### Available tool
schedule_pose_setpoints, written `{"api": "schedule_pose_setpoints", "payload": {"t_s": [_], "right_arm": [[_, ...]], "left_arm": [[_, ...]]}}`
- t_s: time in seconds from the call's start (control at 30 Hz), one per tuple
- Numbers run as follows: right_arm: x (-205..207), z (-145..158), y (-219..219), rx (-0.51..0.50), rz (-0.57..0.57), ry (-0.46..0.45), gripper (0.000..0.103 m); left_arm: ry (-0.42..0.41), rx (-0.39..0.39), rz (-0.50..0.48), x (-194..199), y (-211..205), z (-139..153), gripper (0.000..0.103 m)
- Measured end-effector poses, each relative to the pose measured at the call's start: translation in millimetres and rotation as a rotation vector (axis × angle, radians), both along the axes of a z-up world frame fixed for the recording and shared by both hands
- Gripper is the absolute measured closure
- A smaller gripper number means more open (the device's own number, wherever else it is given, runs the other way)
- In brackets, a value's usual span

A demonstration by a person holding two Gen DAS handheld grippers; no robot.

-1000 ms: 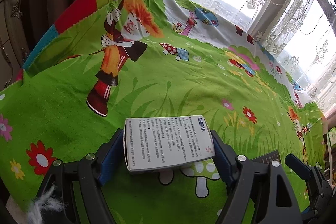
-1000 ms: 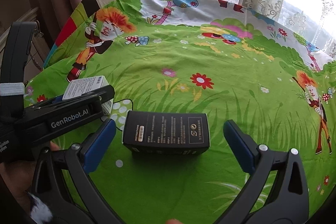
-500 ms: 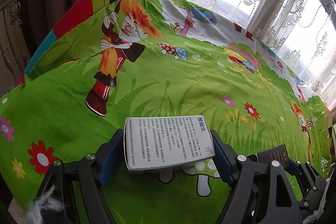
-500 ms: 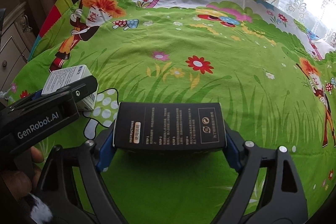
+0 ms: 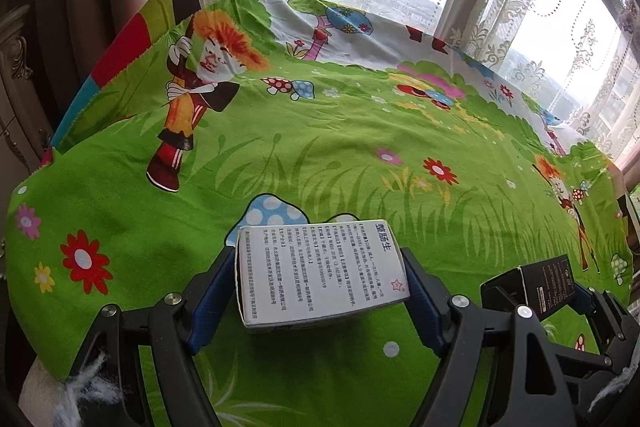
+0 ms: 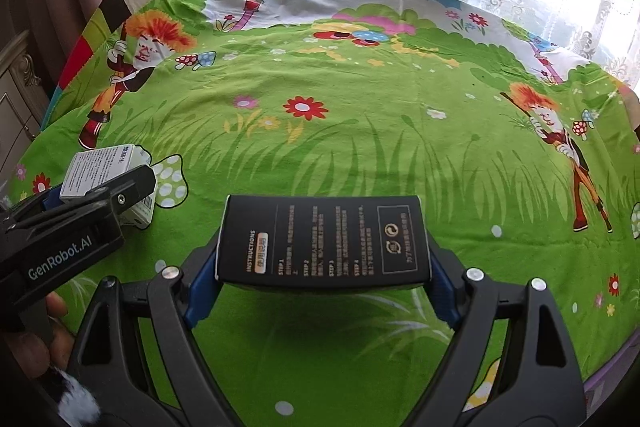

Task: Organize rigid objects
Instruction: 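Carry the white box and black box over the purple box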

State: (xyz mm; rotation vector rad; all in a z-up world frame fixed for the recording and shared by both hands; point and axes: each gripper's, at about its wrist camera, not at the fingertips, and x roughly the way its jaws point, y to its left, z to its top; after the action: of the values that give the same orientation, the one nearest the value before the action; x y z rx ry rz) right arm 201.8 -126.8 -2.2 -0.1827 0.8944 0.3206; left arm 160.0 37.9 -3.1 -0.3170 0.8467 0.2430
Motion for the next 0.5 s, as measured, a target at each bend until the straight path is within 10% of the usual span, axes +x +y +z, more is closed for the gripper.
{"api": "schedule_pose_setpoints", "payload": {"t_s": [0.5], "right_arm": [[-53.6, 21.2, -57.2, 0.014, -0.077, -0.021, 0.017]], "left_arm": [[-0.041, 0.021, -0.146, -47.3, -56.7, 24.8, 0.025]]}}
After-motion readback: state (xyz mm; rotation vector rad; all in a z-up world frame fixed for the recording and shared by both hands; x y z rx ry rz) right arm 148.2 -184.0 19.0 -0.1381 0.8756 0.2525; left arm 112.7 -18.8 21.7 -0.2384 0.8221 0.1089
